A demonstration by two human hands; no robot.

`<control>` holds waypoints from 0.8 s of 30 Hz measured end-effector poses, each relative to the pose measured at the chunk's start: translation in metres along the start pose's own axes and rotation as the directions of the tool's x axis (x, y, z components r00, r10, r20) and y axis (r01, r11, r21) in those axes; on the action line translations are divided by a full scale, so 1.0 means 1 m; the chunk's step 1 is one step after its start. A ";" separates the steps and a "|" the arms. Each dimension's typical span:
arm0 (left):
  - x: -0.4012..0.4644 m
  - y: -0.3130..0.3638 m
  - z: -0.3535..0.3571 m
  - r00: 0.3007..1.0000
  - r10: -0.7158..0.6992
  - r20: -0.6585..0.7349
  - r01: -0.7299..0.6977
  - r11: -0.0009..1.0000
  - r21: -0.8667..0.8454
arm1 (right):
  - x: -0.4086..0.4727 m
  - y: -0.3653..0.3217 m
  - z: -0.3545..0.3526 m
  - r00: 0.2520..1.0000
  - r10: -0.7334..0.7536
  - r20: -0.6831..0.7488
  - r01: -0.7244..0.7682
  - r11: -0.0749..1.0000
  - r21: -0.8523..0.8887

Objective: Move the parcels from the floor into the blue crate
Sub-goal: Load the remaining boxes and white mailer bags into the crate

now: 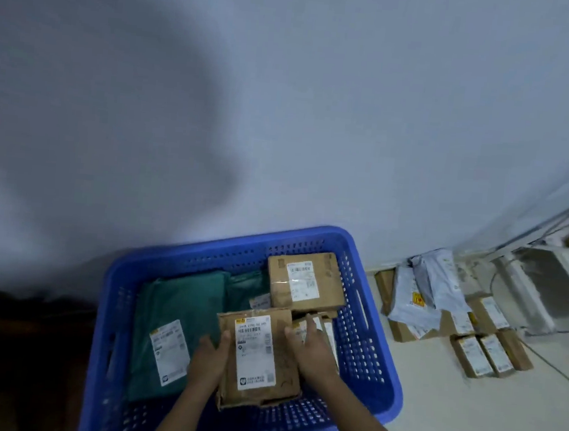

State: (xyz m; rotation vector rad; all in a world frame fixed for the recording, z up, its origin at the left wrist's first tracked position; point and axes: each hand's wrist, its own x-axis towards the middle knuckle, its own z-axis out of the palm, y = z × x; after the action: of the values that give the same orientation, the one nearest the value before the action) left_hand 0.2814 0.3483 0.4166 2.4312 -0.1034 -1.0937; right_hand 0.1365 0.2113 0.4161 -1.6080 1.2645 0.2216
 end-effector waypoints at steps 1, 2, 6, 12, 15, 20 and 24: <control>-0.008 0.001 -0.007 1.000 0.025 -0.015 -0.025 1.000 -0.002 | -0.011 -0.003 -0.012 1.000 -0.002 -0.013 0.002 1.000 0.031; -0.015 0.003 -0.013 0.998 0.049 -0.025 -0.049 0.999 0.001 | -0.021 -0.002 -0.022 1.000 -0.007 -0.024 0.009 0.998 0.067; -0.044 0.018 -0.036 0.986 0.153 -0.064 -0.152 0.988 0.019 | -0.062 0.004 -0.060 0.999 0.025 -0.038 -0.020 0.990 0.136; -0.037 0.088 -0.034 0.929 0.357 -0.101 -0.347 0.932 0.104 | -0.055 0.010 -0.080 0.996 0.068 -0.064 -0.057 0.984 0.168; -0.009 0.117 -0.012 0.934 0.357 0.016 -0.354 0.919 0.172 | -0.022 0.017 -0.076 0.994 0.102 -0.048 -0.086 0.960 0.267; 0.070 0.145 0.033 0.975 0.151 0.160 -0.198 0.921 0.336 | 0.057 0.037 -0.056 0.975 0.223 0.006 -0.190 0.819 0.542; 0.120 0.138 0.069 0.946 0.029 0.322 -0.183 0.870 0.457 | 0.106 0.054 -0.038 0.958 0.286 0.007 -0.224 0.737 0.638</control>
State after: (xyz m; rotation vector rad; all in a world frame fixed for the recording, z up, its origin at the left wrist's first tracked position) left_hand 0.3298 0.1686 0.3559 2.6066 -0.6834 -1.5345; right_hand 0.1227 0.1219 0.3303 -0.8616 1.4355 -0.1148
